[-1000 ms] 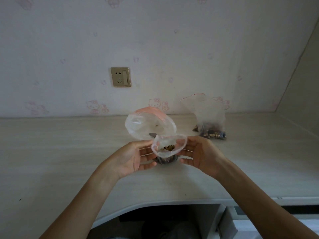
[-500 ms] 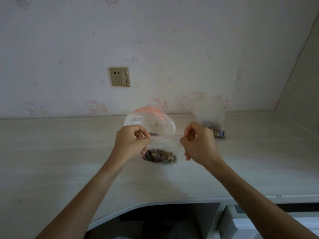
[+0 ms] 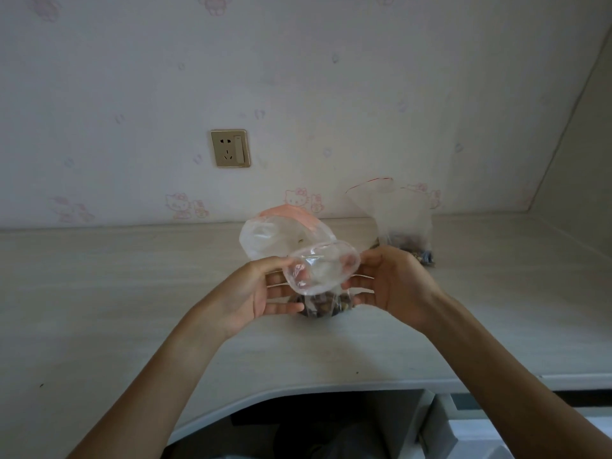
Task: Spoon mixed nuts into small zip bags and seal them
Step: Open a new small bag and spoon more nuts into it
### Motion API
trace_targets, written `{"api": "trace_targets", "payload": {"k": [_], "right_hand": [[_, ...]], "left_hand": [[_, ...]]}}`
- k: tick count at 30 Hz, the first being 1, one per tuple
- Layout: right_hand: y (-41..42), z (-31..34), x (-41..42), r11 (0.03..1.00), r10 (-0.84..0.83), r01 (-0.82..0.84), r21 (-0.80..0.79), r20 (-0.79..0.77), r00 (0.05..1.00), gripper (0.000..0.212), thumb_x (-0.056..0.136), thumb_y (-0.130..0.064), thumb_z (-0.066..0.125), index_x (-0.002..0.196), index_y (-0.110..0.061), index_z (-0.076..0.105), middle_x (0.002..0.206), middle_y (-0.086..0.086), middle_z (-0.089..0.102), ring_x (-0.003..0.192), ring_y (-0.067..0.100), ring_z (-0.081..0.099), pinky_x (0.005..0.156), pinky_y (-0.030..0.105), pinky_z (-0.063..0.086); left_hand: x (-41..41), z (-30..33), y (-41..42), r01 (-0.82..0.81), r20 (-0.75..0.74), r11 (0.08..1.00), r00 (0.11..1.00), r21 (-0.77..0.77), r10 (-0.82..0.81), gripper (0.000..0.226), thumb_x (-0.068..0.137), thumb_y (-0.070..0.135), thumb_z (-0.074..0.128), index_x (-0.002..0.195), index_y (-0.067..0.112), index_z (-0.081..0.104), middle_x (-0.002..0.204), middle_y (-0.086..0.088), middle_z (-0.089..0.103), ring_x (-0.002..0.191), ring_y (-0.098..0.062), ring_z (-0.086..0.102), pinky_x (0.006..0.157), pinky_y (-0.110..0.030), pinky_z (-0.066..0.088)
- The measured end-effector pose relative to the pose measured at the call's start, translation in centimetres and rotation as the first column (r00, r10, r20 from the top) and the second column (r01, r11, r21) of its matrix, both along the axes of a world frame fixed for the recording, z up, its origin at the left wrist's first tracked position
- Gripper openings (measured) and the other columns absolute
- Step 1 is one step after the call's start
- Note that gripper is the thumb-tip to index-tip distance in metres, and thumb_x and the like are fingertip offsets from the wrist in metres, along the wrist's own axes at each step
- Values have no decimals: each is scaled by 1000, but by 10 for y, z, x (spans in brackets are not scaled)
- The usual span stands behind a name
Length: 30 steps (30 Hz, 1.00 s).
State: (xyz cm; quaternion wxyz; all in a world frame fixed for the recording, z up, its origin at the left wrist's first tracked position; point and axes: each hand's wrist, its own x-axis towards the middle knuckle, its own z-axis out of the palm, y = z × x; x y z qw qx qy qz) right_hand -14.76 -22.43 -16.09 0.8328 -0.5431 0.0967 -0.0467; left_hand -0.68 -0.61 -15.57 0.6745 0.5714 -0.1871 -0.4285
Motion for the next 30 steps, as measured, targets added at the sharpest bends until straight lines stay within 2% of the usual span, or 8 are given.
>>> {"api": "trace_targets", "payload": {"k": [6, 12, 15, 18, 21, 23, 27, 30], "right_hand": [[-2, -2, 0, 992, -12, -2, 122, 117, 993, 21, 88, -19, 70, 103, -7, 77, 90, 8, 66, 83, 20, 70, 69, 33, 60], [10, 15, 4, 945, -226, 252, -208, 142, 964, 4, 88, 0, 73, 88, -1, 69, 76, 14, 66, 64, 22, 68, 59, 34, 60], [21, 21, 3, 537, -396, 539, -649, 371, 840, 20, 82, 11, 65, 75, -5, 56, 60, 8, 57, 46, 24, 58, 46, 35, 54], [31, 24, 3, -1, -265, 582, -813, 562, 784, 29, 75, 11, 58, 70, -14, 44, 53, -3, 46, 45, 20, 43, 42, 37, 38], [27, 27, 3, 90, -380, 543, -835, 475, 794, 22, 82, 0, 58, 80, -18, 46, 54, -2, 53, 43, 18, 49, 39, 34, 41], [22, 30, 2, 346, -451, 490, -800, 316, 835, 8, 88, -11, 59, 87, -15, 52, 56, 3, 61, 39, 20, 57, 38, 34, 50], [10, 31, 3, 753, -398, 366, -548, 65, 915, 17, 94, -13, 56, 88, 1, 65, 57, 7, 58, 48, 26, 64, 51, 40, 60], [4, 31, 5, 890, -316, 283, -358, -34, 948, 15, 92, -14, 59, 86, -3, 68, 61, 8, 56, 52, 28, 63, 55, 38, 57]], "left_hand": [[7, -5, 7, 4, -62, 986, 998, -168, -14, 25, 89, 26, 76, 110, 13, 81, 112, -6, 76, 95, -18, 77, 70, -33, 64], [-1, 17, -4, -172, 266, 984, 948, -37, 176, 24, 71, 37, 88, 85, 19, 83, 79, -3, 76, 70, -13, 74, 57, -26, 59], [-4, 23, -11, -433, 596, 900, 710, -50, 375, 11, 81, 10, 85, 76, 14, 76, 55, 2, 66, 59, -17, 75, 49, -25, 53], [-7, 27, -14, -525, 924, 841, 242, -131, 295, 23, 80, 3, 72, 71, 22, 63, 44, 6, 57, 51, -13, 71, 56, -26, 48], [-8, 31, -15, -591, 997, 806, 21, -44, 69, 16, 82, 18, 67, 76, 26, 55, 60, 10, 62, 65, -14, 63, 62, -32, 43], [-7, 33, -18, -614, 988, 786, 153, 75, 26, 12, 86, 27, 63, 77, 23, 57, 68, 8, 65, 67, -17, 64, 64, -34, 50], [-10, 34, -23, -341, 561, 927, 803, 158, 200, 22, 95, 19, 63, 78, 7, 65, 73, -6, 67, 64, -20, 74, 62, -46, 65], [-6, 36, -20, -179, 291, 978, 946, 111, 140, 15, 90, 24, 71, 83, 10, 70, 82, -5, 70, 78, -20, 76, 67, -44, 64]]}}
